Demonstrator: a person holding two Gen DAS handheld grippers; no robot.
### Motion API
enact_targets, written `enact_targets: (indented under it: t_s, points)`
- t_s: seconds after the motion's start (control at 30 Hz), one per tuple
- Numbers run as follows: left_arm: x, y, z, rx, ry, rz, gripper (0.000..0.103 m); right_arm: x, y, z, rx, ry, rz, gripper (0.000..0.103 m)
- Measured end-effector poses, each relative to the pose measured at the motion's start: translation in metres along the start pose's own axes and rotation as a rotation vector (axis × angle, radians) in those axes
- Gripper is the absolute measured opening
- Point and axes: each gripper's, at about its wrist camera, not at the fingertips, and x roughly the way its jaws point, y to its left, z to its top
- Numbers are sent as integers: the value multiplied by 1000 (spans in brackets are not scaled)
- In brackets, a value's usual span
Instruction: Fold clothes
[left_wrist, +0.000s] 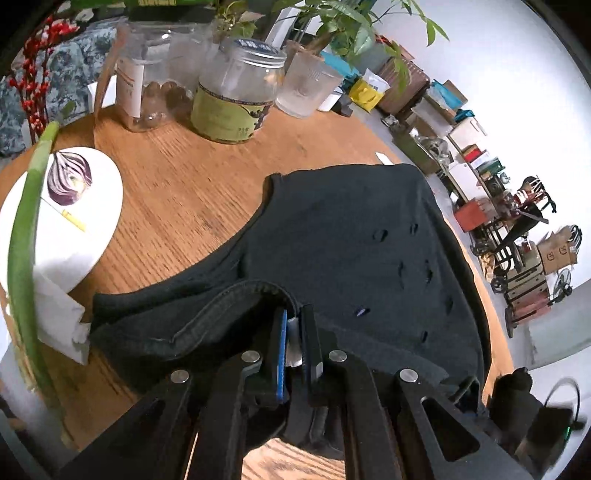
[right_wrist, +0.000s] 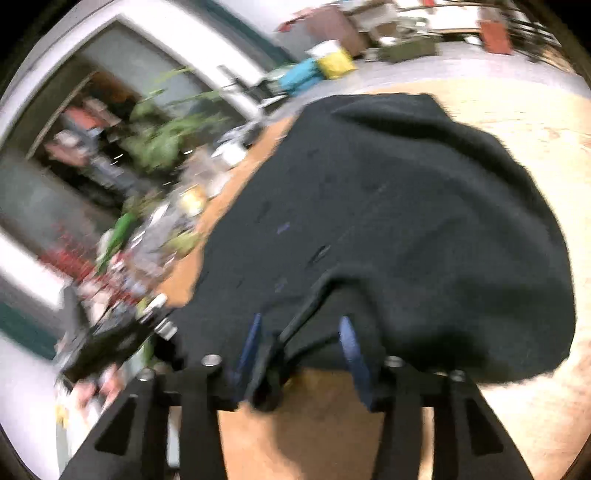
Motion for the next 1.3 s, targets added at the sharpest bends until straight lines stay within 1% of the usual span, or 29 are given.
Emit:
enact_targets:
  t_s: [0.27,0.3,0.37,0.4,0.43,0.47,0.53,0.63,0.7,0.77,0.83,0.93,1.0,1.03,1.07,1.1,1.13,1.17,1.2,1.23,1.27,1.3]
  points:
    - [10,3,-1,-3,43,26,7,48,48,-35,-163,163,8,57]
    - [7,4,-2,-2,47,21,7,54,54,-39,-183,184,9,53]
    - [0,4,-5,5,52,10,7,61,57,-41,-175,175,-19,17]
    - [-6,4,-7,16,52,1,7,61,58,-41,-166,163,-31,11]
    - [-13,3,-9,27,51,-8,7,54,57,-42,-149,161,1,8]
    - [-22,3,-12,32,52,-17,7,43,55,-44,-129,161,46,6]
    - [-39,6,-21,22,70,-39,7,23,52,-48,-88,162,135,6]
    - [-61,9,-37,13,112,-76,7,-24,52,-66,-76,167,227,6]
    - [-70,9,-55,36,166,-109,7,-56,56,-89,-93,181,287,6]
    - [-73,8,-80,84,216,-91,7,-77,60,-115,-107,211,329,6]
    - [-74,9,-108,136,267,-59,7,-85,61,-148,-118,267,311,6]
    - [-65,22,-147,152,352,26,7,-66,40,-193,-33,382,288,6]
    - [-61,32,-163,139,393,92,8,-53,23,-212,35,436,258,6]
    - [-63,35,-166,130,398,113,11,-51,17,-217,58,445,246,11]
    - [-68,36,-168,128,395,121,15,-52,13,-216,64,446,235,18]
    - [-75,35,-168,135,384,119,18,-60,10,-211,66,420,228,26]
    - [-85,31,-167,151,361,117,30,-70,8,-202,66,383,232,43]
    - [-93,26,-165,167,335,117,48,-83,4,-190,64,331,228,49]
    - [-100,19,-164,183,309,115,55,-97,-1,-175,62,273,221,49]
    - [-107,11,-163,203,281,111,63,-110,-8,-161,58,218,190,51]
    - [-113,3,-162,222,252,107,64,-121,-20,-145,63,155,126,54]
    - [-117,-5,-161,244,236,101,64,-133,-32,-128,71,90,55,54]
